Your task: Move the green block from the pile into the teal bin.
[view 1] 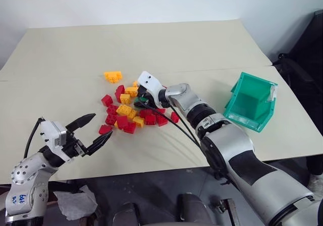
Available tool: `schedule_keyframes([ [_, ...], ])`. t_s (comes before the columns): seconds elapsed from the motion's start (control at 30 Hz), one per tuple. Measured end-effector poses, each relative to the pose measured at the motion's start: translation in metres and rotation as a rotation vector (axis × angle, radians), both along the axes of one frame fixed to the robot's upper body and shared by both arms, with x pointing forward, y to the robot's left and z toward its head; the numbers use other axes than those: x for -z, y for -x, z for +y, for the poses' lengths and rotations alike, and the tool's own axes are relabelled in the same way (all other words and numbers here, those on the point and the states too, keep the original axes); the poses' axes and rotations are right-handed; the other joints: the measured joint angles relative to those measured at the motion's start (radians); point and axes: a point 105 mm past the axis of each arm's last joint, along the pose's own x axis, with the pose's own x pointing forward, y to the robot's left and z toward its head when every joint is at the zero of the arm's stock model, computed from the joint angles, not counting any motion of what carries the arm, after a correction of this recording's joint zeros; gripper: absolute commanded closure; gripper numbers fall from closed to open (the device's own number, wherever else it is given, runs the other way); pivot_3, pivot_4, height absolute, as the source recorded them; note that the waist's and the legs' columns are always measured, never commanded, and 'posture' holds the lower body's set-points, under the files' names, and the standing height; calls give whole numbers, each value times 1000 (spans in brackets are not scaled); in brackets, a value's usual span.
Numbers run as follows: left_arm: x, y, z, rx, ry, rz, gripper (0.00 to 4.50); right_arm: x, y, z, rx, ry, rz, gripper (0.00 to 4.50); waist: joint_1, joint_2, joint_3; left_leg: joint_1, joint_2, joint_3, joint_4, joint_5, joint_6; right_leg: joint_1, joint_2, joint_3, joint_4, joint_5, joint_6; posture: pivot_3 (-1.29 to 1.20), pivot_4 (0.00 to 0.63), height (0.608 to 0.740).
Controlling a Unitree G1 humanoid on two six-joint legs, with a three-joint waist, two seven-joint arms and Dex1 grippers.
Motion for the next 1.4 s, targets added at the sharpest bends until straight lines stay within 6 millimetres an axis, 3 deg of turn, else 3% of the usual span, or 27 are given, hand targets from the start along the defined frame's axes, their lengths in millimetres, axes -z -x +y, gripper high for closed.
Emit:
schedule_keyframes([
  [0.13,1,-1,-2,8,3,0,0,0,0,-2,-11,19,-3,2457,1,0,0,0,0,0,0,0,0,0,0,0,0,0,0,0,150,740],
  [0.27,-2,-4,-6,20,5,-12,0,1,1,-4,-24,22,0,3019,1,0,0,0,0,0,0,0,0,0,0,0,0,0,0,0,150,740],
  [0.53,-6,-7,-11,50,5,-26,0,-10,1,-14,-39,-164,53,3018,0,0,0,-1,0,0,0,0,0,0,0,0,-1,0,0,0,150,740],
  [0.63,-11,-12,-21,93,6,-41,0,-45,-1,-21,-93,-295,-15,3018,-1,0,1,-1,0,0,0,0,0,0,0,0,-1,0,0,0,150,740],
  [0.77,-15,-16,-37,155,14,-55,0,-94,-4,-48,-108,-454,-142,3018,1,0,1,-1,0,0,0,0,0,0,0,0,-1,0,0,0,150,740],
  [0.83,-17,-19,-54,221,24,-63,0,-119,-4,-82,-70,-540,-208,3018,14,0,0,-1,0,-1,0,0,0,0,0,-1,-2,0,0,0,150,740],
  [0.93,-21,-22,-70,286,33,-73,0,-131,2,-139,17,-613,-262,3018,37,0,0,-2,-1,-1,-1,0,0,0,0,-1,-3,0,0,0,150,740],
  [1.07,-22,-27,-88,371,39,-80,0,-117,27,-227,201,-604,-341,3018,64,0,1,-2,-1,0,-1,-1,0,0,0,-1,-5,0,1,0,150,740],
  [1.23,-17,-34,-103,440,36,-67,0,-116,56,-310,488,-510,-484,3018,69,4,3,-1,-1,2,-1,-1,0,-1,0,0,-6,0,0,0,150,740],
  [1.33,-14,-39,-104,454,34,-56,0,-101,69,-347,638,-412,-486,3018,72,3,3,-1,-1,2,0,-1,1,0,0,0,-6,0,1,0,150,740],
  [1.4,-12,-41,-104,460,34,-53,0,-85,72,-359,705,-365,-450,3018,73,3,3,-1,-1,3,0,-1,1,0,0,0,-7,0,0,0,150,740],
])
